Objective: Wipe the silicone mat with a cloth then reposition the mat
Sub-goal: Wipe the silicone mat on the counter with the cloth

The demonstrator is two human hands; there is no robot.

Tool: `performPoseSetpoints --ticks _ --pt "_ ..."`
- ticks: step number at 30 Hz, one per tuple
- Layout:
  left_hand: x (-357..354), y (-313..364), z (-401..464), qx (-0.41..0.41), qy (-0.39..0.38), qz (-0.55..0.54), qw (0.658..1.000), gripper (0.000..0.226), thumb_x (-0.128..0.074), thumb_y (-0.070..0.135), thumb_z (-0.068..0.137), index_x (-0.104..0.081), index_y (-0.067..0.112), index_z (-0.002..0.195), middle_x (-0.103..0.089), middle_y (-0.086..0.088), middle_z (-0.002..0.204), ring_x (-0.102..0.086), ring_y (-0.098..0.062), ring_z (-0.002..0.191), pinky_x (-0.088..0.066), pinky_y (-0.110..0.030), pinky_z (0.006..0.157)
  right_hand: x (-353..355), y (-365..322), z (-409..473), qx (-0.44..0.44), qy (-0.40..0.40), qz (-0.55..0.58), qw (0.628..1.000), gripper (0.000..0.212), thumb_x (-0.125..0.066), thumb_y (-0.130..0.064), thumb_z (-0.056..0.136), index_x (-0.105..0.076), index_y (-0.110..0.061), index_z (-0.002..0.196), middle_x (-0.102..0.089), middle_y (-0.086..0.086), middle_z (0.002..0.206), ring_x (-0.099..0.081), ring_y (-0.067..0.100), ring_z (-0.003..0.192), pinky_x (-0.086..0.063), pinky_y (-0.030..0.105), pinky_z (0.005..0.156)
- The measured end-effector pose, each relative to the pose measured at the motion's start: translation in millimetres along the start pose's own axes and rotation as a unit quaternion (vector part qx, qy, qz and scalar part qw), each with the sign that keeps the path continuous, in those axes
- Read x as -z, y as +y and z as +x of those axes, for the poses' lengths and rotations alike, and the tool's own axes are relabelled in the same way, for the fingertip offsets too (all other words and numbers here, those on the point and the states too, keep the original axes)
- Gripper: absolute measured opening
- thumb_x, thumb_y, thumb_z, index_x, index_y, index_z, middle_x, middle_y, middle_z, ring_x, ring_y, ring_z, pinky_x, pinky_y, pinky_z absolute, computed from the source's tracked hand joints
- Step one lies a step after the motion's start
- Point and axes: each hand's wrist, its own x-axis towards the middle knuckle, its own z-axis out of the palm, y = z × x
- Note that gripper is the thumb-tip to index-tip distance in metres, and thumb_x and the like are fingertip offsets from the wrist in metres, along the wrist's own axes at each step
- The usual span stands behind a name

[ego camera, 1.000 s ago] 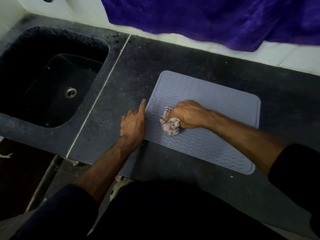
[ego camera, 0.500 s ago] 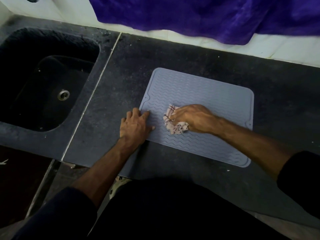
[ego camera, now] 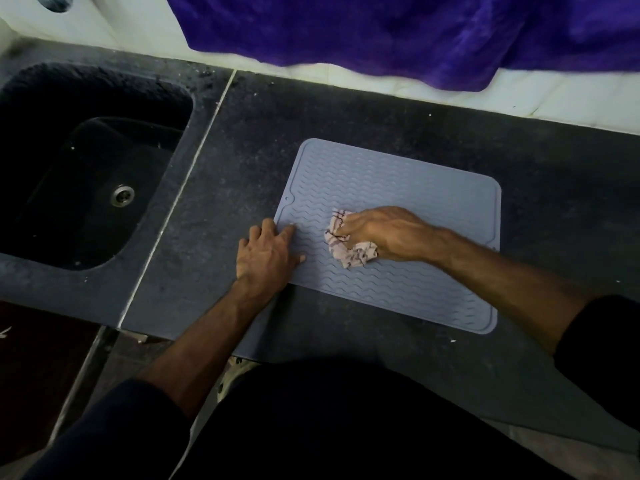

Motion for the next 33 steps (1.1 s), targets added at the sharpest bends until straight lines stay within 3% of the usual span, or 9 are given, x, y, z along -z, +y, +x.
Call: performPoseSetpoints --ticks 6,10,13,18,23,26,28,31,33 --pt "-0.4 0.2 -1.5 -0.003 0.011 -0.002 1.0 0.06 -0.056 0.052 0.087 -0.036 0.031 0.14 -0.039 -0.007 0.128 -0.042 -0.028 0.118 -0.039 -0.046 0.096 -10.3 21.7 -23.2 -0.055 -0.015 -0.012 0.998 0.05 -0.072 -0.025 0.082 -0.058 -0.028 0.129 -0.063 -0.002 0.129 -0.057 0.02 0.119 -0.046 0.038 0.1" --pt "2.1 2.2 -0.6 -0.007 0.008 0.001 1.0 0.062 -0.057 0.05 0.087 -0.035 0.026 0.14 -0.041 -0.008 0.13 -0.043 -0.028 0.118 -0.039 -0.046 0.097 2.1 31.3 -26.3 -0.073 0.006 0.05 0.996 0.015 -0.068 -0.028 0.084 -0.071 -0.024 0.098 -0.074 -0.001 0.094 -0.068 0.018 0.086 -0.054 0.035 0.08" --pt "1.9 6.9 -1.9 -0.032 0.031 -0.032 0.998 0.068 -0.062 0.044 0.084 -0.031 0.024 0.141 -0.041 -0.008 0.131 -0.043 -0.027 0.119 -0.04 -0.045 0.097 6.3 33.3 -31.5 -0.086 0.061 0.132 0.986 0.032 -0.074 -0.023 0.081 -0.07 -0.024 0.113 -0.073 0.0 0.111 -0.067 0.017 0.098 -0.053 0.039 0.088" --pt "-3.6 38.3 2.2 -0.118 -0.003 -0.09 0.989 0.088 -0.069 0.056 0.074 -0.025 0.031 0.146 -0.025 -0.003 0.147 -0.026 -0.024 0.134 -0.033 -0.043 0.106 -15.0 17.7 -34.3 -0.026 0.041 0.075 0.996 0.048 -0.078 -0.018 0.076 -0.065 -0.025 0.122 -0.055 -0.007 0.14 -0.045 0.016 0.134 -0.041 0.039 0.107" --pt "-13.1 41.7 4.8 -0.131 -0.054 -0.047 0.989 0.098 -0.071 0.059 0.07 -0.018 0.035 0.149 -0.011 0.001 0.153 -0.015 -0.025 0.141 -0.03 -0.048 0.109 -26.6 20.9 -48.1 -0.042 0.037 0.01 0.998 0.054 -0.075 -0.011 0.078 -0.059 -0.024 0.128 -0.052 -0.007 0.141 -0.042 0.018 0.137 -0.038 0.039 0.111" --pt "-12.3 41.8 7.1 -0.129 -0.058 -0.047 0.989 0.098 -0.073 0.058 0.069 -0.021 0.035 0.148 -0.011 0.0 0.153 -0.015 -0.026 0.141 -0.031 -0.048 0.108 -19.3 27.2 -52.9 -0.085 -0.023 -0.018 0.996 0.053 -0.072 -0.022 0.081 -0.055 -0.028 0.131 -0.06 -0.003 0.133 -0.053 0.019 0.125 -0.044 0.04 0.104" --pt "-12.2 43.7 7.8 -0.128 -0.062 -0.045 0.989 0.098 -0.074 0.057 0.068 -0.021 0.034 0.148 -0.01 0.0 0.154 -0.014 -0.026 0.141 -0.03 -0.049 0.109 -6.8 30.7 -53.2 -0.101 -0.056 -0.009 0.993 0.034 -0.069 -0.029 0.084 -0.065 -0.027 0.117 -0.07 -0.001 0.114 -0.064 0.019 0.103 -0.052 0.036 0.09" --pt "-12.8 44.5 9.2 -0.125 -0.062 -0.038 0.99 0.098 -0.075 0.057 0.067 -0.023 0.033 0.147 -0.01 -0.001 0.154 -0.015 -0.028 0.141 -0.032 -0.05 0.107 9.6 37.2 -53.8 -0.103 -0.023 0.031 0.994 0.011 -0.065 -0.032 0.085 -0.069 -0.022 0.086 -0.071 -0.001 0.083 -0.066 0.018 0.077 -0.053 0.033 0.072" --pt "-13.0 45.4 11.1 -0.125 -0.064 -0.034 0.99 0.098 -0.076 0.057 0.066 -0.024 0.033 0.146 -0.01 -0.002 0.153 -0.016 -0.028 0.14 -0.033 -0.052 0.106 12.5 40.9 -55.2 -0.111 0.021 0.071 0.991 0.013 -0.066 -0.032 0.085 -0.071 -0.022 0.091 -0.073 -0.001 0.088 -0.067 0.02 0.082 -0.053 0.034 0.075"
